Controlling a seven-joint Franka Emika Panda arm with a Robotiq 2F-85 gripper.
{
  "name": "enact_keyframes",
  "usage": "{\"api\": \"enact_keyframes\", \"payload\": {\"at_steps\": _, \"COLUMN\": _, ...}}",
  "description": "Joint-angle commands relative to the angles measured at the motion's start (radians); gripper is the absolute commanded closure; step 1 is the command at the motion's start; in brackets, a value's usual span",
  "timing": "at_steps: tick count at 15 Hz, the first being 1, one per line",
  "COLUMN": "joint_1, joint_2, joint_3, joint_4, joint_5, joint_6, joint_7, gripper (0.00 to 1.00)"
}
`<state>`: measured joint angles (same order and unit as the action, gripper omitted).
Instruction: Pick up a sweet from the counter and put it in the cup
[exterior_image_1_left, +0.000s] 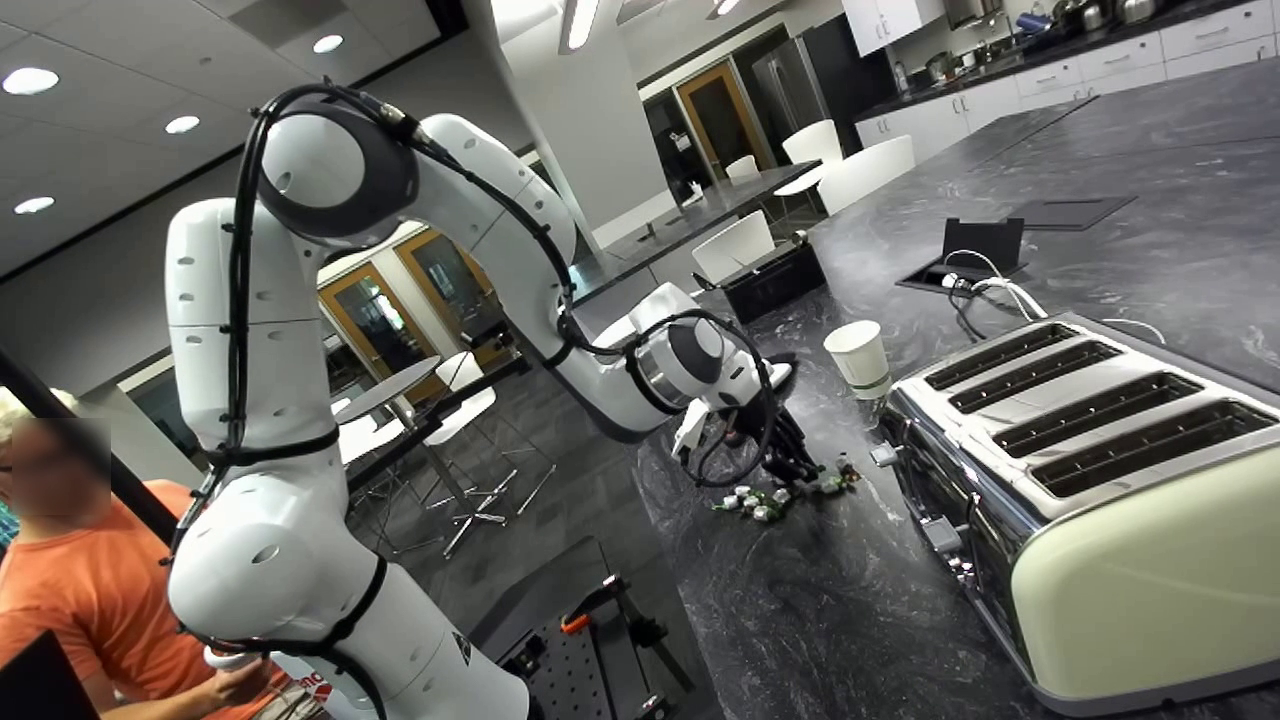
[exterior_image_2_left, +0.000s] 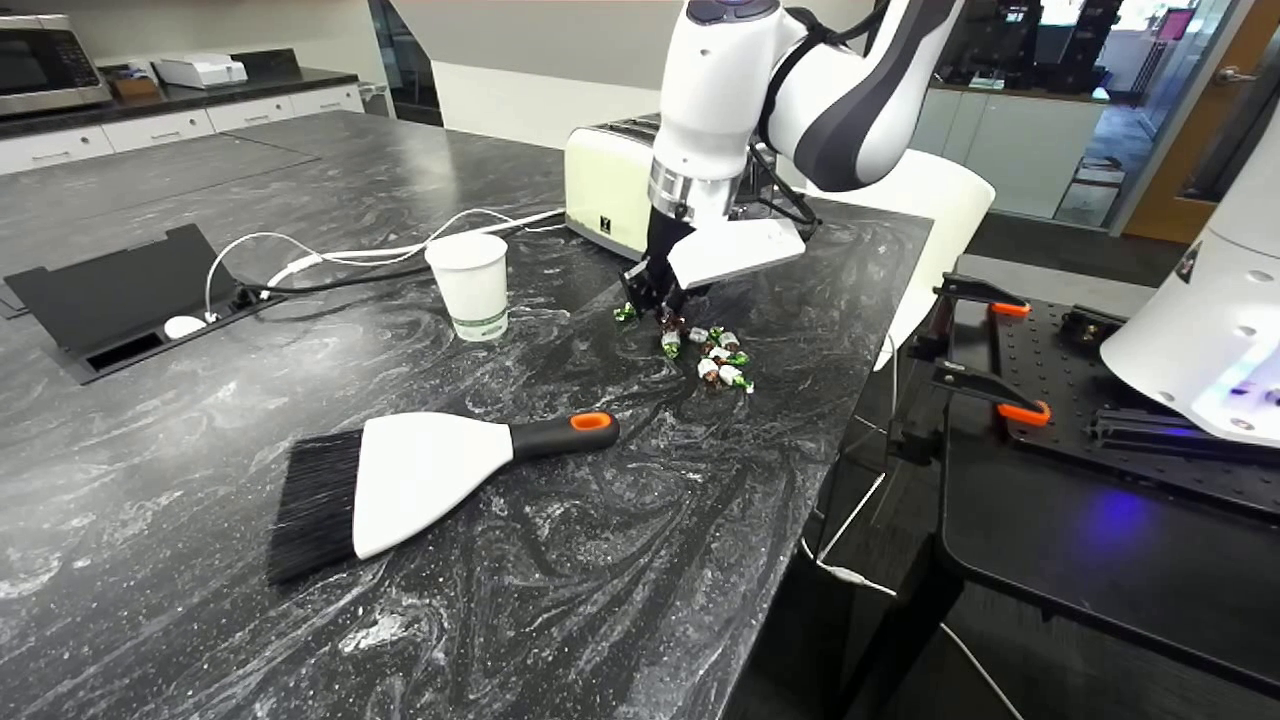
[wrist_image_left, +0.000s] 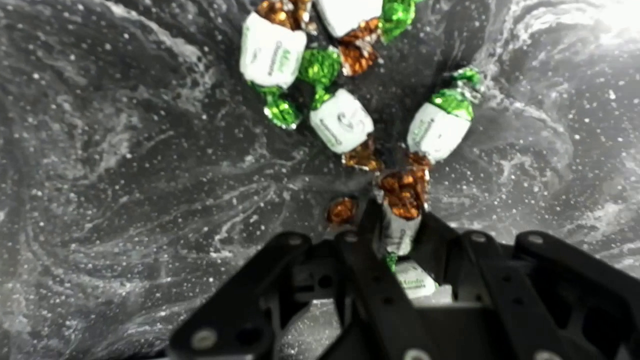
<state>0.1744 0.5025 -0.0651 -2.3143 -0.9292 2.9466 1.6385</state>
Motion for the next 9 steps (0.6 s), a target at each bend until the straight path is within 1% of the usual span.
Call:
{"api": "enact_keyframes", "payload": {"at_steps": 1, "joint_1": 0.014, "joint_2": -0.157, "joint_3": -0.007, "joint_4": -0.084, "joint_5": -0.015, "joint_6": 0.014, "joint_7": 0.031, "gripper": 0.96}}
{"api": "enact_keyframes", "payload": {"at_steps": 2, "joint_1": 0.012, "joint_2": -0.197, "joint_3": 0.000, "joint_4": -0.099, "joint_5": -0.010, "joint_6": 0.011, "joint_7": 0.021, "gripper": 0.96}}
{"api": "enact_keyframes", "payload": {"at_steps": 5, "joint_1": -0.016, "joint_2": -0.296, "joint_3": 0.059, "joint_4": -0.125, "joint_5": 0.067, "joint_6": -0.025, "joint_7": -0.057, "gripper": 0.96}}
{"api": "enact_keyframes", "payload": {"at_steps": 6, "joint_1": -0.027, "joint_2": -0.312, "joint_3": 0.089, "joint_4": -0.124, "joint_5": 0.115, "joint_6": -0.040, "joint_7": -0.105, "gripper": 0.96}}
{"api": "enact_keyframes", "payload": {"at_steps": 7, "joint_1": -0.042, "joint_2": -0.312, "joint_3": 0.134, "joint_4": -0.112, "joint_5": 0.195, "joint_6": -0.069, "joint_7": -0.200, "gripper": 0.96}}
{"api": "enact_keyframes", "payload": {"at_steps": 8, "joint_1": -0.046, "joint_2": -0.320, "joint_3": 0.158, "joint_4": -0.103, "joint_5": 0.250, "joint_6": -0.097, "joint_7": -0.257, "gripper": 0.96}}
{"api": "enact_keyframes", "payload": {"at_steps": 9, "joint_1": -0.052, "joint_2": -0.305, "joint_3": 0.195, "joint_4": -0.062, "joint_5": 0.327, "joint_6": -0.147, "joint_7": -0.344, "gripper": 0.96}}
